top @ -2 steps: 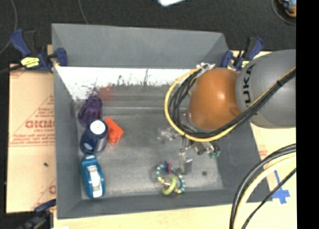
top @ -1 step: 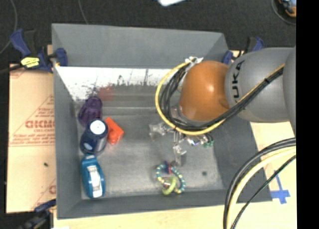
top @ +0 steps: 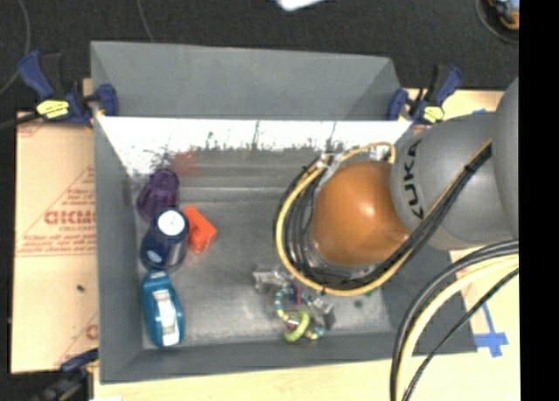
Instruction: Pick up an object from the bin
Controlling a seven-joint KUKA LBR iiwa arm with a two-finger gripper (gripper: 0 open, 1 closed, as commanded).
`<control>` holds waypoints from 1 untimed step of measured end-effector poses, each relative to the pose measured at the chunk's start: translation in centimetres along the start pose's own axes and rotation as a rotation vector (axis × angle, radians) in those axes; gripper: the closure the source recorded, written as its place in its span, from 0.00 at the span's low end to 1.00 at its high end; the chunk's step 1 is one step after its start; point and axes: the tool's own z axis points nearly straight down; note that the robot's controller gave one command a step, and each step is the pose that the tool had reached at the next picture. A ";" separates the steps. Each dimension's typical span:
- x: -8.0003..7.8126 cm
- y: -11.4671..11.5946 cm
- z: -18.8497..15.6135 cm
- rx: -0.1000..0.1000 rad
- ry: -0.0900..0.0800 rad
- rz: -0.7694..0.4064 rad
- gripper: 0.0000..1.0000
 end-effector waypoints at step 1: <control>-1.8 2.0 -0.1 0.000 -0.003 -0.083 1.00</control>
Offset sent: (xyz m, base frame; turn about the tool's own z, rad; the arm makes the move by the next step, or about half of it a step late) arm 0.0000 0.0000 0.0000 0.0000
